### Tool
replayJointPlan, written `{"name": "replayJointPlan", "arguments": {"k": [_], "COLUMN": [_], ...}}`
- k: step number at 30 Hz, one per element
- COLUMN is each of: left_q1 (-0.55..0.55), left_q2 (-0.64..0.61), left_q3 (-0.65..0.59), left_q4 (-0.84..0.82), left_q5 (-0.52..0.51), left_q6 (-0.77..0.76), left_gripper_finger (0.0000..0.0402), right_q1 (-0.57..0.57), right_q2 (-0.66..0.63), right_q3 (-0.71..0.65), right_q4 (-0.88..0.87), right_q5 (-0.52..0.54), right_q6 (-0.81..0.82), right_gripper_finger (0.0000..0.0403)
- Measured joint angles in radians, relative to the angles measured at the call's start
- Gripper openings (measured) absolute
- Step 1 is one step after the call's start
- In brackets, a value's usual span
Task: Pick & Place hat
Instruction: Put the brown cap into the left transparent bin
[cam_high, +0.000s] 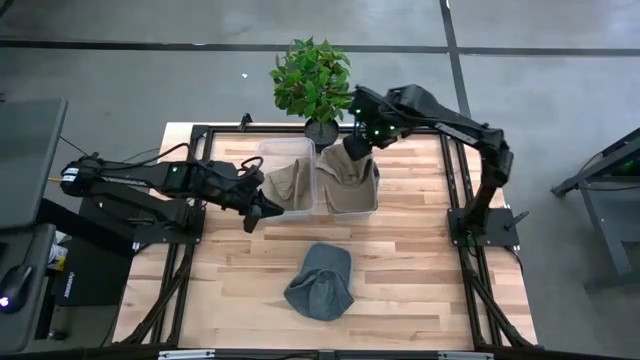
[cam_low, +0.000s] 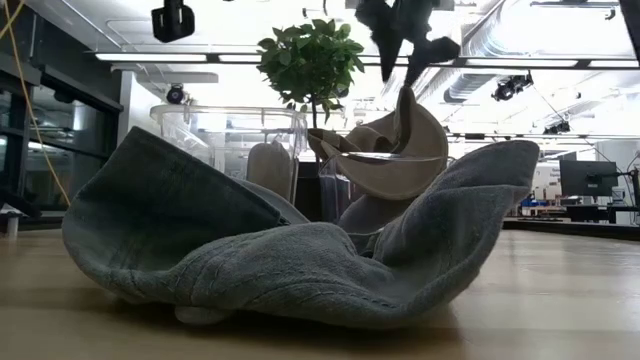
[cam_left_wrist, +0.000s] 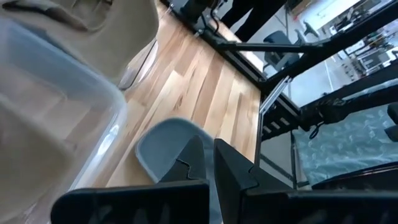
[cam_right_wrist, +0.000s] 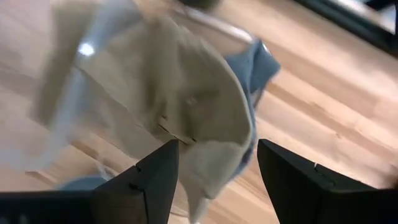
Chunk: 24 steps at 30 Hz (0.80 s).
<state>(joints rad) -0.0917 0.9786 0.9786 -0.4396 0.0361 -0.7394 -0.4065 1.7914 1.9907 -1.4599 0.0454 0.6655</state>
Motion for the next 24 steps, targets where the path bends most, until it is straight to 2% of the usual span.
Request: {"name": "replayJointPlan", "arguments": {"k": [4, 12, 24], "left_q1": [0.0, 0.0, 0.0], "left_q2": [-0.013, -0.022, -0.022], "left_q3": [-0.008, -0.008, -0.009], "left_q4": [-0.002, -0.005, -0.005], "left_q5": [0.0, 0.007, 0.009], "left_q6": [-0.002, -0.002, -0.003], "left_gripper_finger": [0.0, 0.0, 0.0], "right_q1": [0.0, 0.0, 0.023], "right_q2": [0.029, 0.032, 0.033], "right_q3": [0.001, 0.001, -0.125], "right_q4": [-0.058, -0.06, -0.013], "right_q5": [0.006, 0.011, 0.009], "right_q6": [0.006, 0.051, 0.101], "right_gripper_finger": [0.0214, 0.0214, 0.0204]}}
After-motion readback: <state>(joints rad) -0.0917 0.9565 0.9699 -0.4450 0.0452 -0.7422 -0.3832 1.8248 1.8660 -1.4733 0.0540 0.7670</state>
